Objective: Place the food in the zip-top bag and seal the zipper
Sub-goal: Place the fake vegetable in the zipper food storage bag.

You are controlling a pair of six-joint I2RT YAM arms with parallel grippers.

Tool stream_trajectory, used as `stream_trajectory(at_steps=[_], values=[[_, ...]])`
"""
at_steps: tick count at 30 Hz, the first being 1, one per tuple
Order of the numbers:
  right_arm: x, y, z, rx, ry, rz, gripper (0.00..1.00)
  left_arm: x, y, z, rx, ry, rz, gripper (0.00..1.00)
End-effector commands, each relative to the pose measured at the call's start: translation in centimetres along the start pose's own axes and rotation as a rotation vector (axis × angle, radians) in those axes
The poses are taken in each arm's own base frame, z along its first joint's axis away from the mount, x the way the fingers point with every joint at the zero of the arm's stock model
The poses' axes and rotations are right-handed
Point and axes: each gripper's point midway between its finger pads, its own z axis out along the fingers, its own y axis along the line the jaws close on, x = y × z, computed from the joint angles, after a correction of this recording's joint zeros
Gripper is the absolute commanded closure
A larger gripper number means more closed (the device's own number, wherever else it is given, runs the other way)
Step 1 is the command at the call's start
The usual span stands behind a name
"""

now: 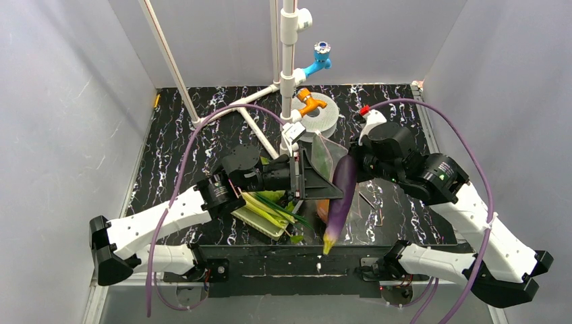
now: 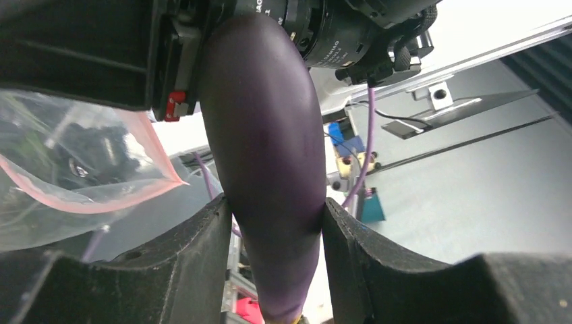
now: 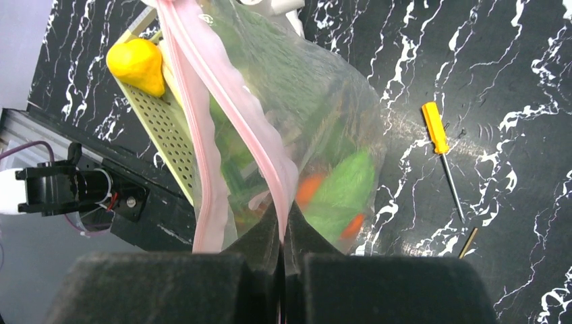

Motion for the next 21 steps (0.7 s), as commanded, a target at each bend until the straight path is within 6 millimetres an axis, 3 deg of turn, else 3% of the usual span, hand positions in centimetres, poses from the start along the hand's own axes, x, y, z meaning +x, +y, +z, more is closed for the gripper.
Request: stream_trajectory(at_steps=[1, 5, 7, 15, 21], values=[[-3.6, 1.2, -1.8, -0.041, -0.133, -0.015, 0.99, -0.2, 0.4, 0.8, -0.022, -0.026, -0.150, 1.00], [-4.4, 1.9, -2.7, -0.087, -0.172, -0.019, 0.99, -0.5, 5.9, 0.8, -0.162, -0.147, -0.320, 1.00], [-4.6, 2.3, -3.1, -0.112, -0.189, -0.023, 0.99, -0.6, 7.4, 0.7, -0.178, -0.190, -0.378, 1.00], [-3.5, 3.6, -3.3, -0.210, -0.177, -0.099, 0.99, -1.1, 8.6, 1.4, -0.251, -0.188, -0.414, 1.00], [-2.4, 3.7, -2.4, -0.216, -0.145, -0.130, 0.99, -2.8, 10.2, -0.8, -0.307, -0.369, -0.490, 1.00]])
